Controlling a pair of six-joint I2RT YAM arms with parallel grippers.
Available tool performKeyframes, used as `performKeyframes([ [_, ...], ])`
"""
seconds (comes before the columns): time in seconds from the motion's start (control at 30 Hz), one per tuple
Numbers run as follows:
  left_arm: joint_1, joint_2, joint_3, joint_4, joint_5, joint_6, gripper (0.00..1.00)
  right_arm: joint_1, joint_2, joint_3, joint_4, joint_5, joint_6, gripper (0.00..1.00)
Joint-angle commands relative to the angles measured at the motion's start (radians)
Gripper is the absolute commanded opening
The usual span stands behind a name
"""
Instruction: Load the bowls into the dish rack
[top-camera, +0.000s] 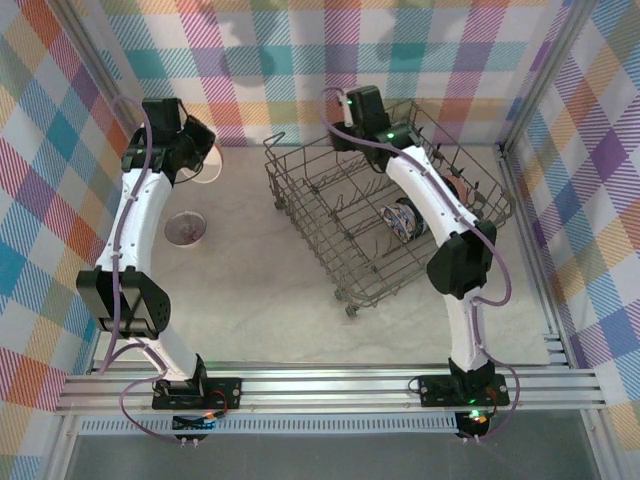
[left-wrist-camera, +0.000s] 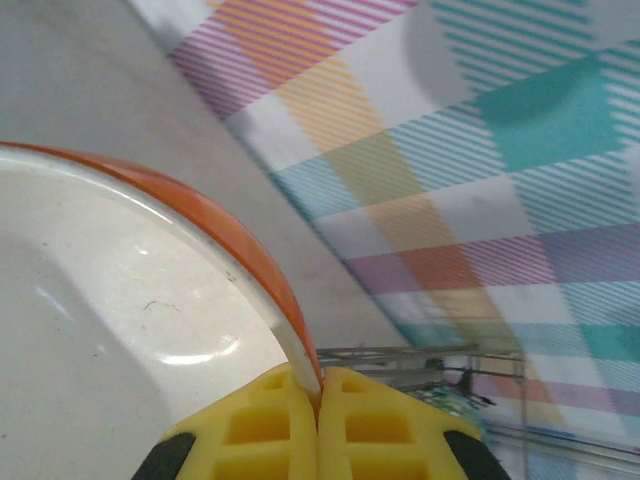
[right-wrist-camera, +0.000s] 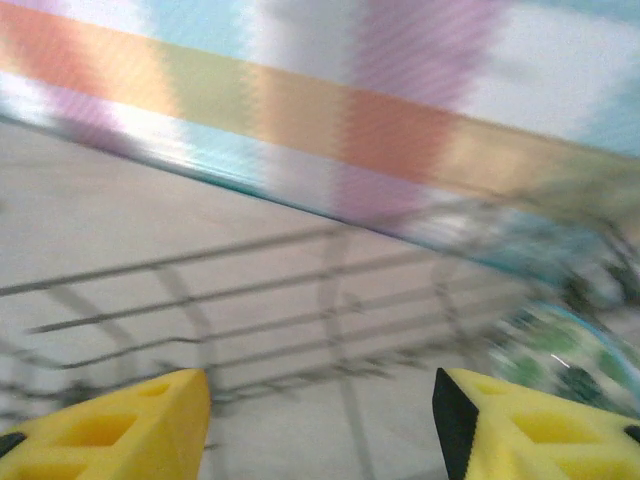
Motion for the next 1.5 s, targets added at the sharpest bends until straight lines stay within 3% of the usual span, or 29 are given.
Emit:
performKeyframes([
  [0.0,-0.033,-0.022,0.077,0.084,-0.035,-0.038,0.0,0.087,0.003,0.1,0.091,-0.22,-0.079,0.61],
  [0.07,-0.049,-0.009,0.106,0.081,-0.032,-0.044,0.0,0.117,0.022,0.114,0.129,-0.263,-0.108,0.61],
  [0.3,-0.128,-0.008,0.135,0.122,-0.072,-0.062,0.0,0.146,0.076,0.158,0.217,-0.408,0.038,0.56],
  [0.6,-0.188,-0.006,0.14,0.15,-0.101,-0.069,0.0,0.17,0.107,0.157,0.253,-0.338,0.121,0.5],
  [1.03,-0.198,0.016,0.146,0.157,-0.093,-0.078,0.0,0.179,0.109,0.116,0.326,-0.444,0.155,0.46],
  [1.37,-0.204,0.04,0.166,0.17,-0.056,-0.094,0.0,0.181,0.144,0.126,0.359,-0.439,0.168,0.45],
  [1.47,-0.207,0.045,0.169,0.173,-0.046,-0.101,0.0,0.185,0.156,0.128,0.367,-0.384,0.171,0.43],
])
